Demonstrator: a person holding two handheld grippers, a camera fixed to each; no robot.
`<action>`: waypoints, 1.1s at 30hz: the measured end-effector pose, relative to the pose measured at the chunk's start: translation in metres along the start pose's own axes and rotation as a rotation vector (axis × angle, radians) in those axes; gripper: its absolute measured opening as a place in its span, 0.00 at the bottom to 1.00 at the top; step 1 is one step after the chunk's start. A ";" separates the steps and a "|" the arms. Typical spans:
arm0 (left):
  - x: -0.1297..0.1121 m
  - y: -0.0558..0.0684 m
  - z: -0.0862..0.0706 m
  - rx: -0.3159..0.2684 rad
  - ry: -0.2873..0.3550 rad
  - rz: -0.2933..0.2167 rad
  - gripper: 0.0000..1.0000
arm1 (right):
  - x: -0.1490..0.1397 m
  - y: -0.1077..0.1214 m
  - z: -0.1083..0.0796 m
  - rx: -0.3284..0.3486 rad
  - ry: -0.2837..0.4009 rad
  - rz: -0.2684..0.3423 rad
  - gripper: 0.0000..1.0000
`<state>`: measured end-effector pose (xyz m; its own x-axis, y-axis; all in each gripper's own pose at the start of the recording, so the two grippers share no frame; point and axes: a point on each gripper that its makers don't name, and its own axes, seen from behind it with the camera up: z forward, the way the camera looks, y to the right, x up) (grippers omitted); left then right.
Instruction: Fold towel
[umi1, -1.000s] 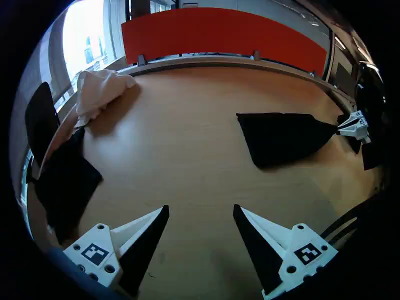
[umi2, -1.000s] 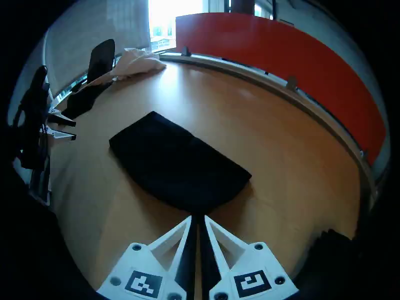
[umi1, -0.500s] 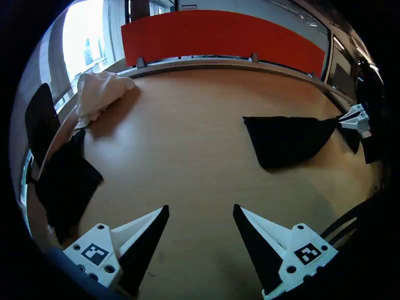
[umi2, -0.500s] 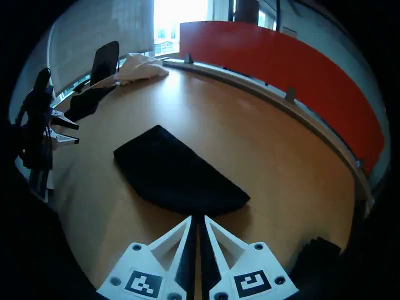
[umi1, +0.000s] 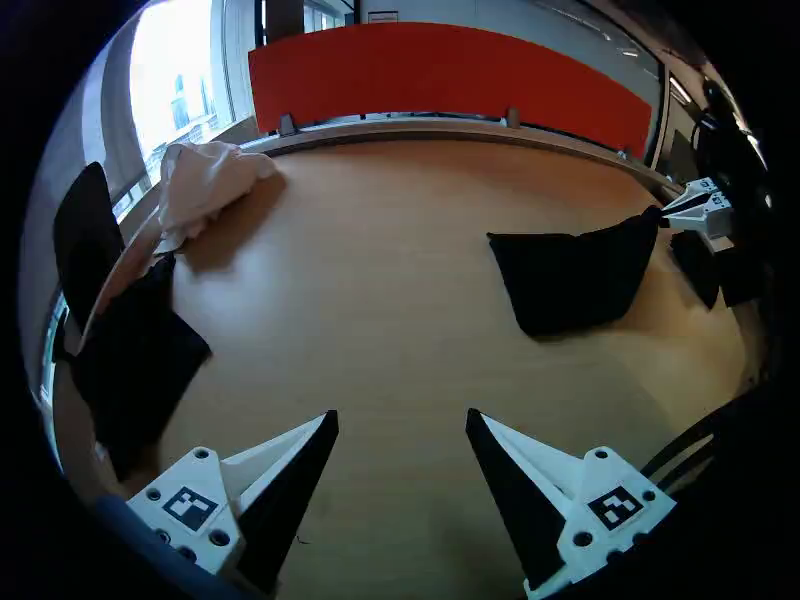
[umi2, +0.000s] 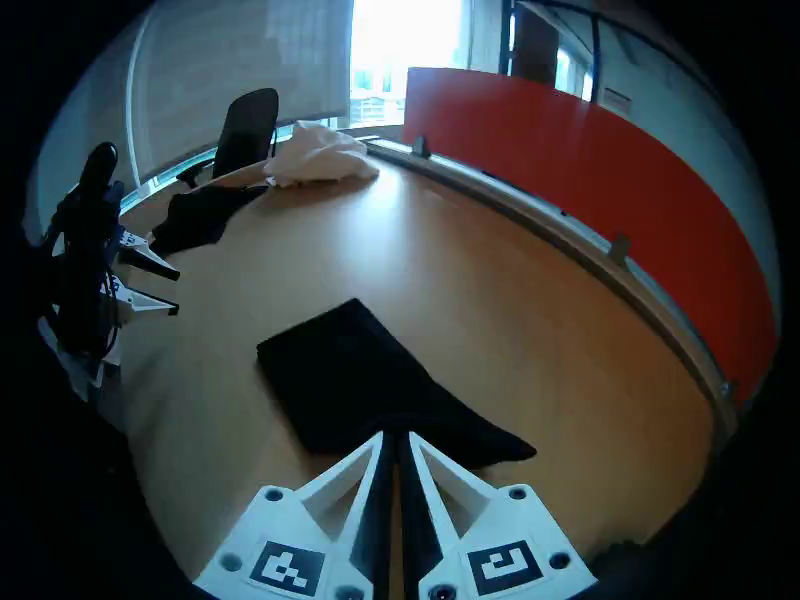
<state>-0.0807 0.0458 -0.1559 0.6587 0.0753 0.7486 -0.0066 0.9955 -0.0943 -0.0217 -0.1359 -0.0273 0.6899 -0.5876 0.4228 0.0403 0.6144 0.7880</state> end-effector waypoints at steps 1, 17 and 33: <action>0.000 0.000 -0.001 0.000 0.000 -0.004 0.95 | 0.005 -0.003 0.004 0.012 0.002 -0.010 0.03; -0.010 -0.006 -0.010 0.027 -0.007 -0.057 0.95 | 0.057 -0.068 0.069 0.209 -0.026 -0.210 0.03; -0.018 -0.012 -0.012 0.053 -0.018 -0.100 0.95 | 0.021 -0.120 0.137 0.342 -0.138 -0.241 0.03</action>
<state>-0.0835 0.0322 -0.1767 0.6446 -0.0243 0.7642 0.0185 0.9997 0.0162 -0.1113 -0.2938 -0.0519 0.5864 -0.7716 0.2465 -0.0691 0.2555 0.9643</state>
